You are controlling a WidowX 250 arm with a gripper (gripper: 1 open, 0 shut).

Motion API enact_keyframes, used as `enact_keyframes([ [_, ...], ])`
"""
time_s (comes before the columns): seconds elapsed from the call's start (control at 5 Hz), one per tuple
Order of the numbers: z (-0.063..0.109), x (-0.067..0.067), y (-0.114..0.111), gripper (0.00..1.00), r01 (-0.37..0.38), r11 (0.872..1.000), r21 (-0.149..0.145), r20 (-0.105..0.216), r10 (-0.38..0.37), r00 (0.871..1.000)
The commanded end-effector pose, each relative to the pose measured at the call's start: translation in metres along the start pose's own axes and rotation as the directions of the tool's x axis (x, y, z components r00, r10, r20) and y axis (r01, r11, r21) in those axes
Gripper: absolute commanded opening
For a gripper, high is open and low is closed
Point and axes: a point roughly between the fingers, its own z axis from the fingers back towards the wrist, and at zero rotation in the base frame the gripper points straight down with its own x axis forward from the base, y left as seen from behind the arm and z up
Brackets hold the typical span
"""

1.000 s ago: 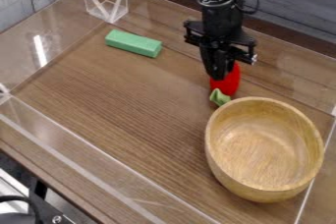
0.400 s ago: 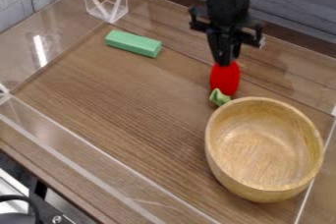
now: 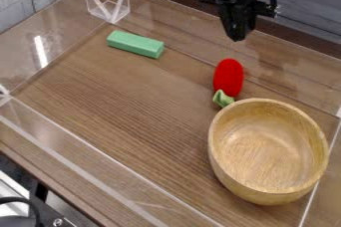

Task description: Move the red object to the left side of the table

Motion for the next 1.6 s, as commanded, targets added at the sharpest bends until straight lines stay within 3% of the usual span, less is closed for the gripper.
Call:
enact_keyframes([
  [0.0,0.005,0.003,0.000,1.00,0.012,1.000,0.017,0.032,-0.013,0.999],
  [0.4,-0.020,-0.005,0.004,1.00,0.032,0.999,0.036,-0.016,-0.032,0.999],
  [1.0,-0.050,-0.007,0.010,1.00,0.026,0.997,0.067,-0.054,-0.022,0.998],
  [1.2,-0.054,-0.006,0.011,0.00,0.017,0.997,0.072,-0.057,-0.013,0.998],
  [1.4,-0.052,-0.007,0.011,0.00,0.015,0.998,0.068,-0.055,-0.011,0.998],
])
